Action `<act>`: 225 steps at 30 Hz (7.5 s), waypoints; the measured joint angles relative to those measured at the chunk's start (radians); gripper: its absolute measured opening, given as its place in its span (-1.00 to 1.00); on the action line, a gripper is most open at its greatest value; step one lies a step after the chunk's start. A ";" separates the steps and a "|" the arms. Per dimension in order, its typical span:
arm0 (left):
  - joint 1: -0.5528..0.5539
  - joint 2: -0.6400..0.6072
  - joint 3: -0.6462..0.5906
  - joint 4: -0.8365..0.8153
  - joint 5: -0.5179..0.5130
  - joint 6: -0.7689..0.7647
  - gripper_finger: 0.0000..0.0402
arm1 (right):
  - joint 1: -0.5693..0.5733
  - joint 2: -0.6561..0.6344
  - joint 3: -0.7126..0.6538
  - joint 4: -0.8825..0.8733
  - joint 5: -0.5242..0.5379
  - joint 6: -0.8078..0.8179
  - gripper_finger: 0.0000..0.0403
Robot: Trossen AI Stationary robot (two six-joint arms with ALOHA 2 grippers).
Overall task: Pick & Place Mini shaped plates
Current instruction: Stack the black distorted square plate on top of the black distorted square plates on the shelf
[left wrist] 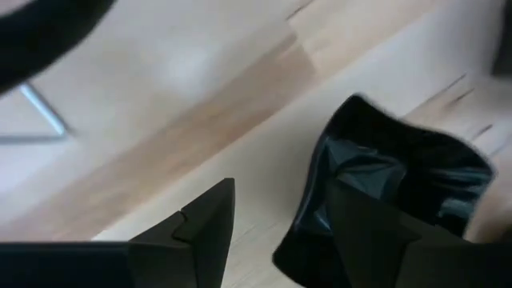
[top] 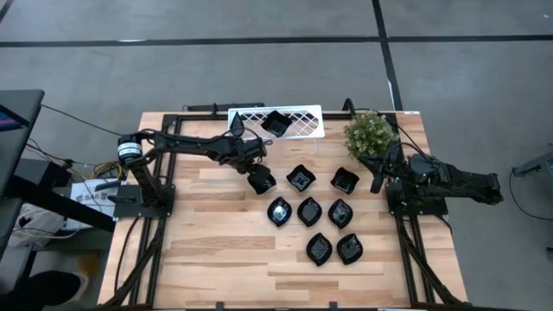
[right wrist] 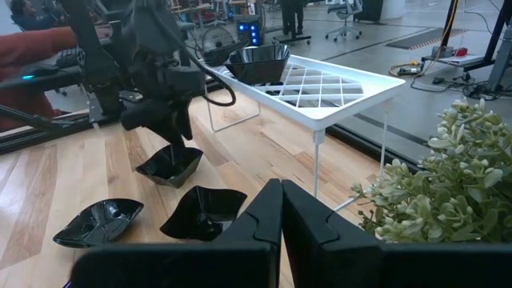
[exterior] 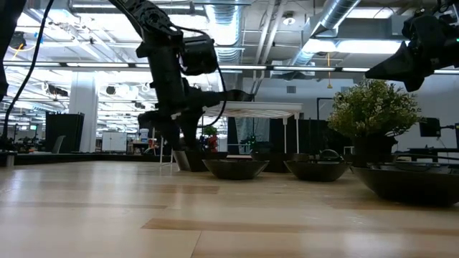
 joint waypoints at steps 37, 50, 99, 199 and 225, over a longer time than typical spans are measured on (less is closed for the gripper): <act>-0.007 0.000 -0.099 0.140 -0.006 -0.026 -0.10 | 0.000 0.000 0.000 0.002 0.000 0.000 -0.99; -0.009 0.000 -0.099 0.148 -0.005 -0.069 -0.59 | 0.000 0.000 0.000 0.002 0.000 0.001 -0.99; -0.009 -0.376 0.255 0.126 0.021 0.267 -0.98 | -0.001 0.000 0.000 0.002 0.000 0.000 -0.99; -0.027 -0.112 0.485 -0.126 0.129 0.204 -0.52 | 0.000 0.000 0.000 0.001 0.000 0.000 -0.99; -0.421 -0.180 -0.059 0.364 -0.085 -0.130 -0.52 | 0.026 0.009 0.000 0.204 -0.163 0.255 -0.99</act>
